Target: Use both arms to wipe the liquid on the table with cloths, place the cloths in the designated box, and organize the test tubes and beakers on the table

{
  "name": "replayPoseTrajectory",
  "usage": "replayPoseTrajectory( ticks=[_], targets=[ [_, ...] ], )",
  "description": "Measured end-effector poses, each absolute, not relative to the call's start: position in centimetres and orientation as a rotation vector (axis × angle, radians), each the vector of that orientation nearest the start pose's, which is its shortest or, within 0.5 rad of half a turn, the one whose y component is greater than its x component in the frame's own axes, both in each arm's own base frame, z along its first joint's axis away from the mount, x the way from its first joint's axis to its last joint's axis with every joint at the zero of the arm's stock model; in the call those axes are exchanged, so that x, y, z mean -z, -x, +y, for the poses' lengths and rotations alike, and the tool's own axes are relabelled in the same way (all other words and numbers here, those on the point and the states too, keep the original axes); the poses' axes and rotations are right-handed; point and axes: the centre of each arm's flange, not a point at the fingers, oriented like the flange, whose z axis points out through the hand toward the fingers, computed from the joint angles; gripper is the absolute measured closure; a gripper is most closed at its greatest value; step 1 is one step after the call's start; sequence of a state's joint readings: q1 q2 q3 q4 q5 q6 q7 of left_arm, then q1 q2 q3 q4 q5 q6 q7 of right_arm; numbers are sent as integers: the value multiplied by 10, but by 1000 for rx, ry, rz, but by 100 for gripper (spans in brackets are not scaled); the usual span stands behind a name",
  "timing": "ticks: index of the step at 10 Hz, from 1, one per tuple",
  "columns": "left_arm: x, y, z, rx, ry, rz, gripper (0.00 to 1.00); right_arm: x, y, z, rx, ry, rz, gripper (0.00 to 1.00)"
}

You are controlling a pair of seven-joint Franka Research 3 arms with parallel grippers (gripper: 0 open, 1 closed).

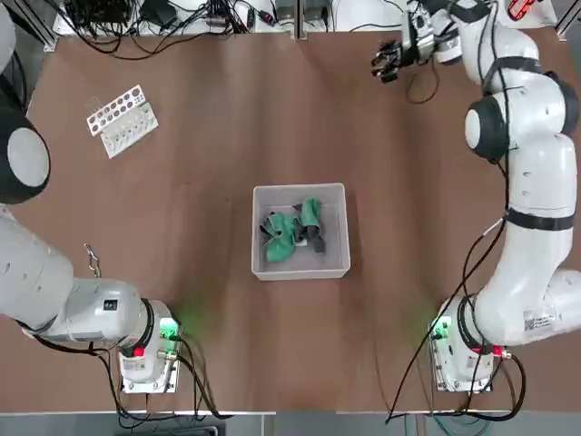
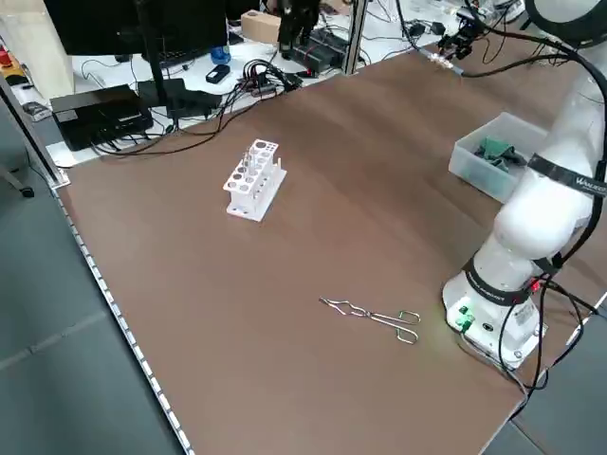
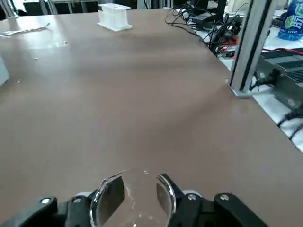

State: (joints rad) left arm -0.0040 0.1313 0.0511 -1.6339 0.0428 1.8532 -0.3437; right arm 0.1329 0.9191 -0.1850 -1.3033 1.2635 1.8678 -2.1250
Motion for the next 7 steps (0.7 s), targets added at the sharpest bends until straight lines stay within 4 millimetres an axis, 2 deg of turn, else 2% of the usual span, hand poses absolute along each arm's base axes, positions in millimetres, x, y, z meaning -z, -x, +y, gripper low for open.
replayPoseTrajectory(
  ticks=[4,7],
  targets=[
    [-553,-605,26,52,3107,-323,0,-224,-731,-40,822,1664,-1571,59],
    [-588,-600,4,61,3125,-175,0,-255,-722,-112,768,1674,-1551,57]
  ],
)
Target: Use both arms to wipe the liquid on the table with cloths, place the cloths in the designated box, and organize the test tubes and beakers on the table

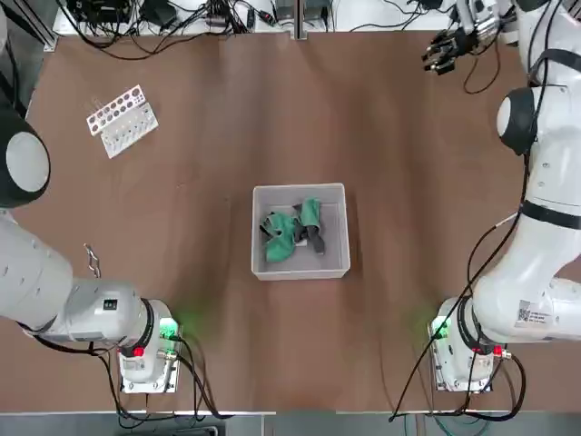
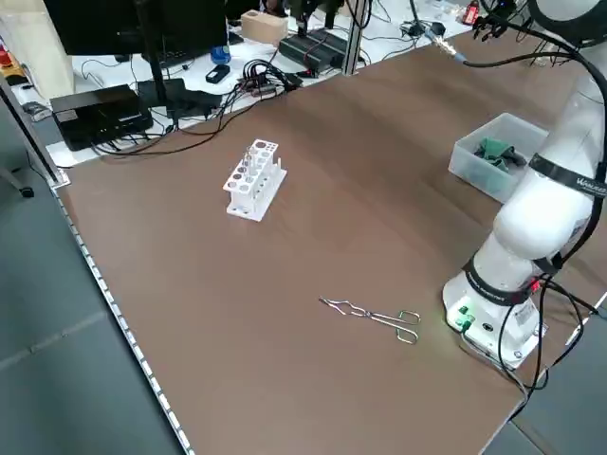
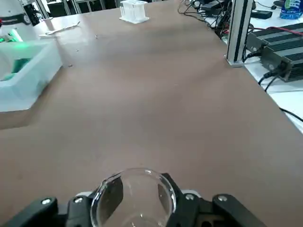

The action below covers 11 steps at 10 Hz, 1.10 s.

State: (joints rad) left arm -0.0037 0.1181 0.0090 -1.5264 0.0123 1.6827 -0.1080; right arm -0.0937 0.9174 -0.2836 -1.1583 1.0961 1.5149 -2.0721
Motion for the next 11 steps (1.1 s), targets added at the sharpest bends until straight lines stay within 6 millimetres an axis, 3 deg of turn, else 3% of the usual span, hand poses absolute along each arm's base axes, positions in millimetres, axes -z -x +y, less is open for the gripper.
replayPoseTrajectory(
  ticks=[2,5,8,11],
  targets=[
    [-614,-596,-11,83,3131,-132,0,-269,-710,-145,711,1686,-1545,56],
    [-621,-589,-29,43,3136,-28,0,-287,-680,-216,655,1732,-1498,56],
    [-623,-586,-31,37,3135,33,0,-291,-627,-311,675,1758,-1369,56],
    [-624,-586,-31,40,3136,28,0,-298,-575,-390,739,1799,-1306,56]
  ],
)
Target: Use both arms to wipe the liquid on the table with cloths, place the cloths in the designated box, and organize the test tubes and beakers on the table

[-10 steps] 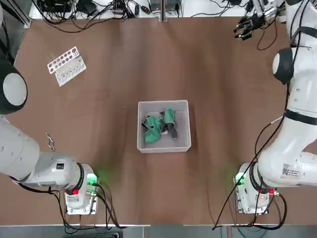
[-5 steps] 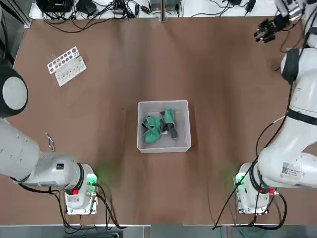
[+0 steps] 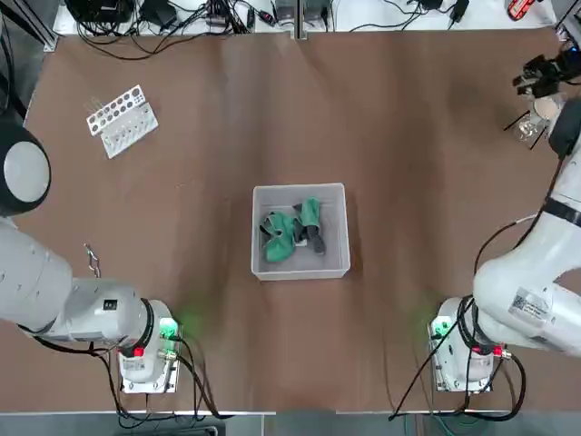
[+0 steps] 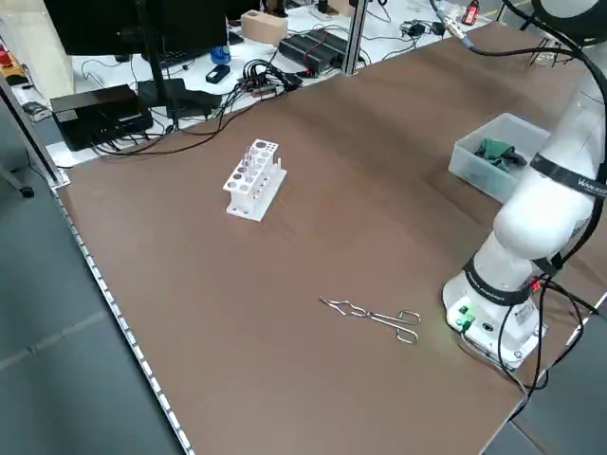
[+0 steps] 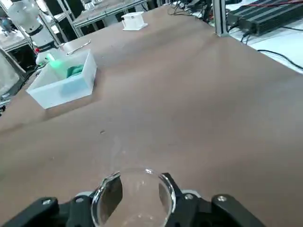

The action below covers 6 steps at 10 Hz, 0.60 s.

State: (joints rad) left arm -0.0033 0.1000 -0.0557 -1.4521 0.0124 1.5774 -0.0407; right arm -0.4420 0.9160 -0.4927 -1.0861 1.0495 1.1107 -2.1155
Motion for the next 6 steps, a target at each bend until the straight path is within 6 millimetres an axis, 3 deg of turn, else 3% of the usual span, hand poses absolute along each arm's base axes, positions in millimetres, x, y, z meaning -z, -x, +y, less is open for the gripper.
replayPoseTrajectory(
  ticks=[3,6],
  targets=[
    [-627,-585,-29,48,3136,17,0,-306,-546,-437,800,1866,-1285,54],
    [-626,-584,-28,34,3135,15,0,-290,-547,-457,940,1902,-1264,52]
  ],
)
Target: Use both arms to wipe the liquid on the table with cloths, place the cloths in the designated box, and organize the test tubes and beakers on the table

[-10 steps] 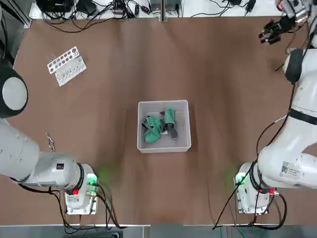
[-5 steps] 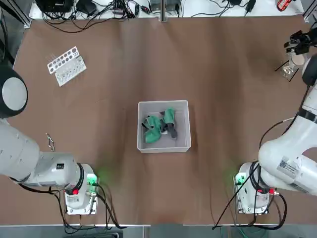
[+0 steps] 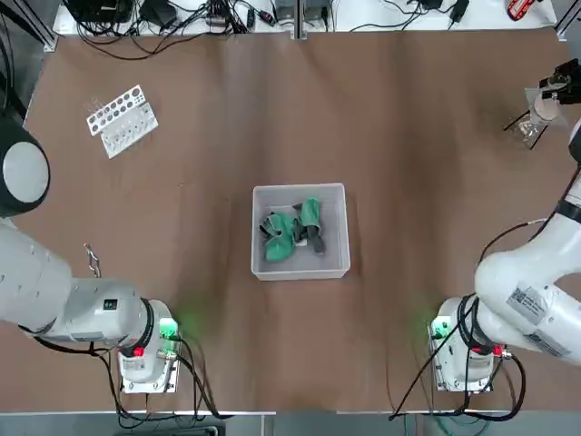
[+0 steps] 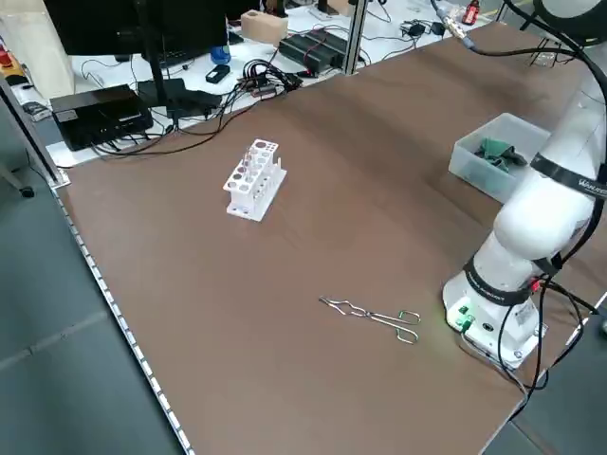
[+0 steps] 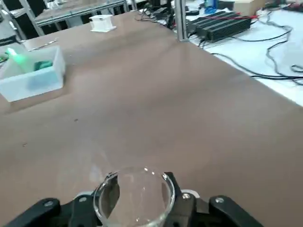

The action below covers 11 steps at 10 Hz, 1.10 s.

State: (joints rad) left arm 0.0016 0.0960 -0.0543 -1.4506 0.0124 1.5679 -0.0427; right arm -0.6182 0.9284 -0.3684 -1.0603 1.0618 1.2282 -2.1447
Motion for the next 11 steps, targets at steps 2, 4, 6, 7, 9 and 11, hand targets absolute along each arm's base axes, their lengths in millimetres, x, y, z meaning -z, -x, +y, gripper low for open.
replayPoseTrajectory(
  ticks=[2,4,6,7,9,11],
  targets=[
    [-626,-584,-28,33,3135,17,0,-281,-549,-464,994,1922,-1247,49],
    [-626,-584,-29,33,3135,17,0,-279,-547,-476,1020,1976,-1238,49],
    [-626,-584,-28,32,3135,17,0,-278,-548,-484,1070,2012,-1221,47],
    [-626,-584,-28,32,3135,17,0,-272,-549,-483,1079,2009,-1210,44],
    [-626,-584,-29,32,3135,17,0,-258,-548,-483,1076,2003,-1193,41],
    [-626,-584,-29,32,3135,17,0,-257,-539,-493,1086,2016,-1178,40]
  ],
)
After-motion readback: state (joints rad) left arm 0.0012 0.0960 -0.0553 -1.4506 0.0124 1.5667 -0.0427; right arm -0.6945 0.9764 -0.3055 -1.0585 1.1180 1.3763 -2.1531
